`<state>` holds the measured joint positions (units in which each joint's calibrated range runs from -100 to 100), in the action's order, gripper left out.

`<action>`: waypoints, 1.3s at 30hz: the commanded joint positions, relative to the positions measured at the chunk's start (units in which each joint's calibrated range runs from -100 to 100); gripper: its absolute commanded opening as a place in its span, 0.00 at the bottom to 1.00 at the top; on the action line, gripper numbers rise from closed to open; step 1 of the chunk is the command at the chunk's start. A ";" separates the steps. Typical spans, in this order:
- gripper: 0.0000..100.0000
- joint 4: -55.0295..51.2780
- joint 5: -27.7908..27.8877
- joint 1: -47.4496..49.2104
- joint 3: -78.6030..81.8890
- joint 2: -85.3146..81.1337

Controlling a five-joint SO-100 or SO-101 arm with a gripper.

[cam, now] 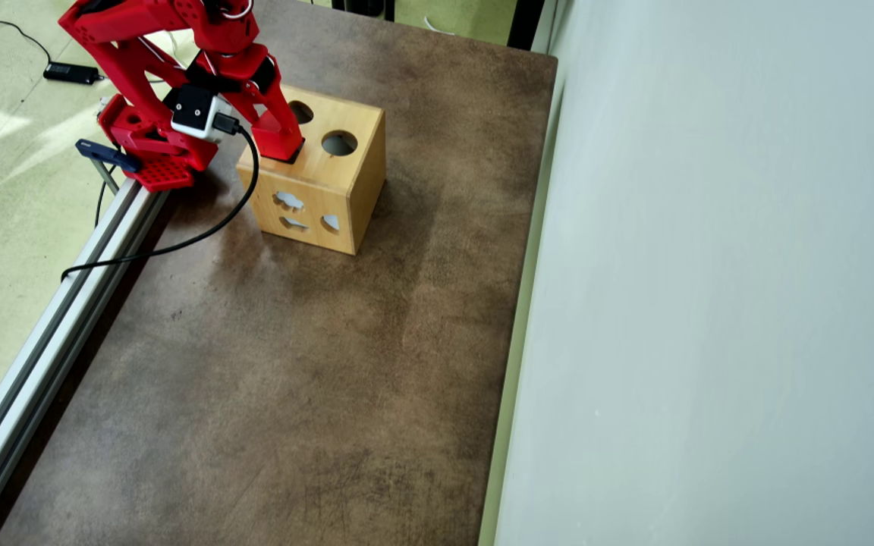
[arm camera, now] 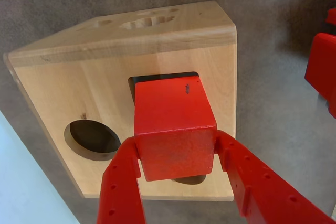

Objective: Pick and place the red cube on the square hole

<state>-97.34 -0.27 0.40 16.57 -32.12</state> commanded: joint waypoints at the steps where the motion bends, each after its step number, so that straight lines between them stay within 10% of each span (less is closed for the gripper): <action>1: 0.01 -0.33 0.39 1.24 -0.29 0.14; 39: 0.01 -0.33 0.39 0.50 0.07 6.85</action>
<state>-97.34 0.22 0.83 16.66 -25.93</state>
